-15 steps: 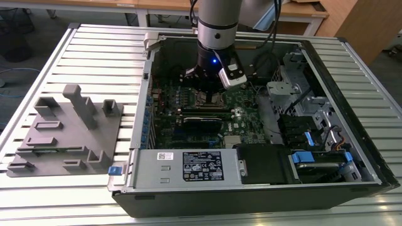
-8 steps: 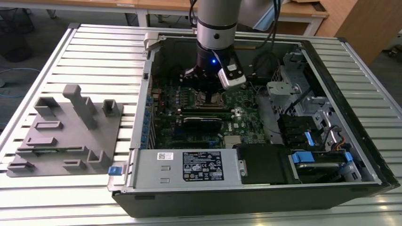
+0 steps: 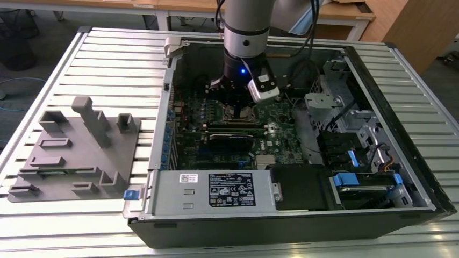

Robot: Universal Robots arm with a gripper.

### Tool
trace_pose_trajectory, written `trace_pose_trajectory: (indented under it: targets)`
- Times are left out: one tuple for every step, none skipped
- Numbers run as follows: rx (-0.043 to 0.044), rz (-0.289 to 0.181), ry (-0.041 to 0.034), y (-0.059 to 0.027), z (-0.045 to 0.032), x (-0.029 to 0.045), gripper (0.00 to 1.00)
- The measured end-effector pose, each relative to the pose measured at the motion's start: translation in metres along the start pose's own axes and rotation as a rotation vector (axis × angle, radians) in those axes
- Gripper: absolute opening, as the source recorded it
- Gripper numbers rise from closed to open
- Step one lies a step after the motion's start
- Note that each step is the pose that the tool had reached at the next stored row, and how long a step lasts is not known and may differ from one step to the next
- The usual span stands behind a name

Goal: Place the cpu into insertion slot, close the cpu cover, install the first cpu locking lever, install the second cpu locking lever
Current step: 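Install the second cpu locking lever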

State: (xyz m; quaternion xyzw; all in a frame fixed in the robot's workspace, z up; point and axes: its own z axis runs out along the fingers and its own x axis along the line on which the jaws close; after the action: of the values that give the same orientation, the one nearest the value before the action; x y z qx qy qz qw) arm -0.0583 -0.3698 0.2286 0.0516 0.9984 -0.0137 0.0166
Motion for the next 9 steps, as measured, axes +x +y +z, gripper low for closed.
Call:
trace_pose_trajectory:
  targets:
    - [0.0001, 0.0, 0.0, 0.0, 0.0003, 0.0, 0.11]
    - [0.0003, 0.0, 0.0001, 0.0, 0.0006, 0.0001, 0.11]
    - [0.0002, 0.0, 0.0, 0.0, 0.001, 0.0003, 0.11]
    - [0.0003, 0.0, 0.0, 0.0, 0.0013, 0.0004, 0.11]
    - [0.0003, 0.0, 0.0001, 0.0, 0.0017, 0.0006, 0.11]
    - [0.0003, 0.0, 0.0001, -0.0001, 0.002, 0.0012, 0.11]
    - [0.0003, 0.0, 0.0001, -0.0006, 0.0038, 0.0072, 0.11]
    - [0.0004, 0.0, 0.0, -0.001, 0.005, 0.011, 0.11]
    - [0.0002, 0.0, 0.0, -0.0011, 0.0056, 0.012, 0.11]
